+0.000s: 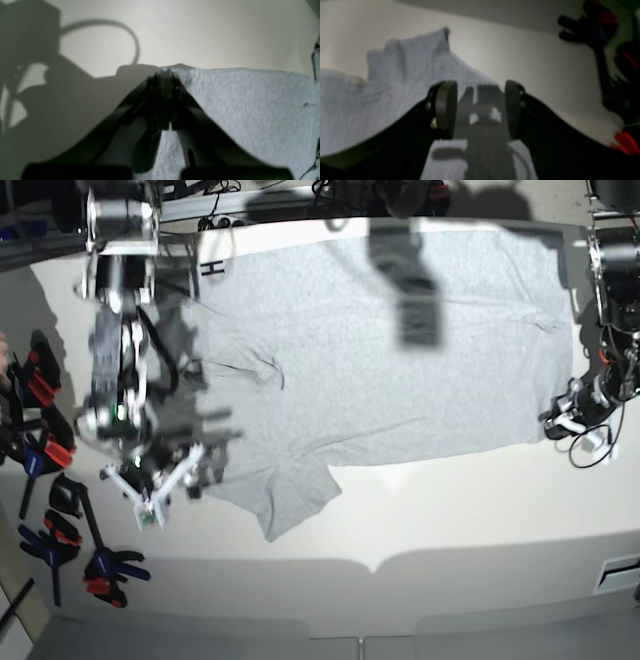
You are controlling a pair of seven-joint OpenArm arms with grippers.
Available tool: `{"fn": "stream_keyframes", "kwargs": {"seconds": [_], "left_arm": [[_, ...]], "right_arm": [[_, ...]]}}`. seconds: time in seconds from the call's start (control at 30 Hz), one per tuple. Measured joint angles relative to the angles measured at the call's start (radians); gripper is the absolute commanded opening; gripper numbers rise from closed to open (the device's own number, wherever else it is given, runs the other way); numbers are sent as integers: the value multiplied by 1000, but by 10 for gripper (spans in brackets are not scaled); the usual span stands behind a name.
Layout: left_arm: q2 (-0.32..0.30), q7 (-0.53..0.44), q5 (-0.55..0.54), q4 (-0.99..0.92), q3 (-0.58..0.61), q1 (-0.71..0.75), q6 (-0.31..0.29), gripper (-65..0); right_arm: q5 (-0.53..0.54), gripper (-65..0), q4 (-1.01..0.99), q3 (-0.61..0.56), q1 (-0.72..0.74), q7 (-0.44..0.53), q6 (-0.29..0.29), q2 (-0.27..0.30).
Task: Fold the T-shirt properly
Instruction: 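Move both grippers to the hem corners and grasp them, then fold the hem up toward the collar with both grippers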
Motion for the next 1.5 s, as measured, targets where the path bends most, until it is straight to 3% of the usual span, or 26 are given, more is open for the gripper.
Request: {"fn": "stream_keyframes", "kwargs": {"seconds": [0.27,0.37,0.43,0.63,0.83,0.93,1.13,1.33,1.5], "left_arm": [[2,3,-1,0,0,1,-2,-650],[2,4,0,0,0,2,-2,-650],[2,4,1,0,0,3,-2,-650],[2,4,1,0,0,3,-2,-650],[1,50,-7,0,0,0,-2,-650],[0,52,-10,0,0,0,-2,-650],[-1,53,-14,0,0,0,-2,-650],[-1,67,-45,0,0,1,-2,-650],[-1,107,-103,0,0,3,-2,-650]], "right_arm": [[-275,-360,-794,1,380,241,56,-63],[-362,-360,-999,2,456,305,55,-65],[-364,-360,-1065,2,473,306,49,-60],[-356,-372,-1079,5,433,332,43,-58],[-335,-529,-1070,5,402,366,44,-62],[-336,-649,-1069,5,403,365,59,-70],[-277,-650,-1021,5,390,327,70,-72],[-281,-650,-911,5,374,211,74,-78],[-185,-650,-816,4,377,136,114,-76]]}}
